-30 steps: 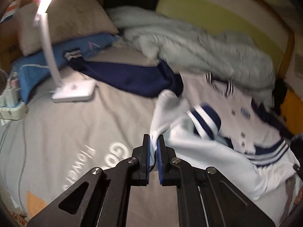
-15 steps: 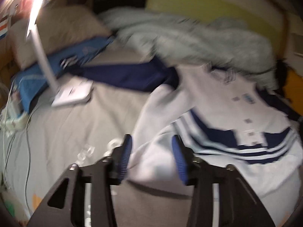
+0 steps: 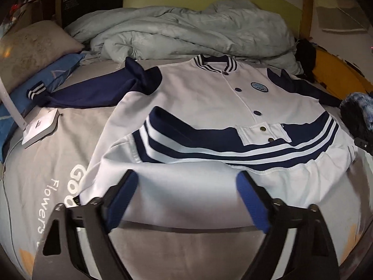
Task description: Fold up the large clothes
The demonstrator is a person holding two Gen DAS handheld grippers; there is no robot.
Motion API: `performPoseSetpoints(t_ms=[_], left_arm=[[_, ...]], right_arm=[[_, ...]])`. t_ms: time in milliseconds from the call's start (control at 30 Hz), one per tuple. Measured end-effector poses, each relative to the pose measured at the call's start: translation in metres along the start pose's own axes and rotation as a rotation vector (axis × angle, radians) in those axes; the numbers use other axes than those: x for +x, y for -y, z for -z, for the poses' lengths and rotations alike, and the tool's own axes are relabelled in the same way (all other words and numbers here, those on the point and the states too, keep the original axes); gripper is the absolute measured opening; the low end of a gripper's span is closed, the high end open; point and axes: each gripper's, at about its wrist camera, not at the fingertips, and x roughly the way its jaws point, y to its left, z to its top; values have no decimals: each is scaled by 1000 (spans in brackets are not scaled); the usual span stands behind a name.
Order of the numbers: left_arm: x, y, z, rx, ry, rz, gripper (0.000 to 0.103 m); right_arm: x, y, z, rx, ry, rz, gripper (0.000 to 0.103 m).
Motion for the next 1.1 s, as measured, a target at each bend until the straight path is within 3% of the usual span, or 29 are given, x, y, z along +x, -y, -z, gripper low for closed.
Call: performPoseSetpoints(t_ms=[133,200,267,367,433,633,800,1000,1100], left_arm=[[19,6,-6,-29,-9,-1,92],[36,1,-14,-71,-29,-33,92],[54,-8,-20,-99,-68,-86,91],[77,-31,-23,-165,-139,-113,76],[81,-47,-26,-206,-130,-97,73],[100,-50,-31,-184,-99,-127,74],[64,-44,-35,-144,-10,-113,75],[-9,-19,-33,-78,136,-62,97],[-39,-6,-27,-35,187,-37,103]], right_arm=[[20,-19,-8,-13,-23,-3,62],[36,-26,-16,-41,-63,-5,63],[61,-30,-20,-102,-127,55,63],[89,-17,-20,-123,-171,108,62],[98,-1,-24,-73,-171,88,63],[106,15,-34,-46,-118,123,63],[69,2,-32,-70,-35,178,67],[5,-14,-32,-71,90,122,74],[-25,-24,-34,-98,176,148,82]])
